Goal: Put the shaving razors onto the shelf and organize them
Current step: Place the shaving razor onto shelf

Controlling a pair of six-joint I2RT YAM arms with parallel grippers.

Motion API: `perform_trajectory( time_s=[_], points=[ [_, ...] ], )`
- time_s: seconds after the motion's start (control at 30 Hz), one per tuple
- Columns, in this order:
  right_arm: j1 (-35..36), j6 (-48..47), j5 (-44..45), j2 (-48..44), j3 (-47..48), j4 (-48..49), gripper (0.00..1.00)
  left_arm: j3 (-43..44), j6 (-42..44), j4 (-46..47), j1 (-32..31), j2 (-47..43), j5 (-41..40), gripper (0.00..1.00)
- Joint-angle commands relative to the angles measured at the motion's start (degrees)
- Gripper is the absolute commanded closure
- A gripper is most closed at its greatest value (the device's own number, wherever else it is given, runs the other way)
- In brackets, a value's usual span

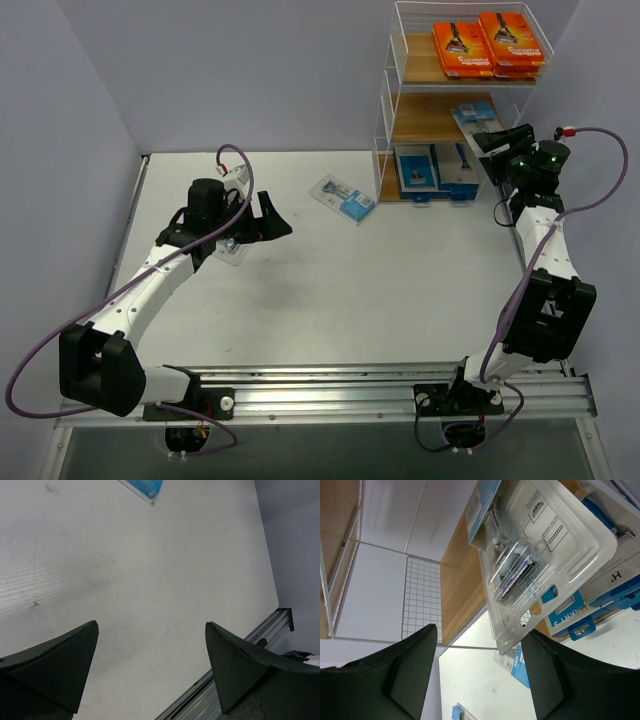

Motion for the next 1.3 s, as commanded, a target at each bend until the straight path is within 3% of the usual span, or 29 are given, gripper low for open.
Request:
perform_trajectory(
  time_s=[0.0,0.37,0.63,0.93,1.27],
  points=[
    [-0.51,-1.60,-2.58,-4.01,-1.48,0.88,0.35,2.84,2.27,-0.06,0.46,0.15,-2.38,0.03],
    [-1.30,-5.29,-6.35,-7.70,-4.21,-0.61,0.32,2.67,8.16,-2.08,1.51,-3.45,-15.56,0.03],
    [-3.05,-3.19,-7.14,-8.58,-6.93,1.31,0.38,3.28,10.01,-4.89,1.51,-5.21,-22.86,0.03],
    [-3.49,-3.62,-6.97,-8.66,-7.90,0.62,0.45,5.66,9.48,-7.09,1.51,-3.71,-17.51,0.03],
    [-3.67,-6.26,-6.45,-7.96,-2.37,-5.45,0.53,6.36,8.78,-7.17,1.51,-5.13,-13.46,0.03]
  ],
)
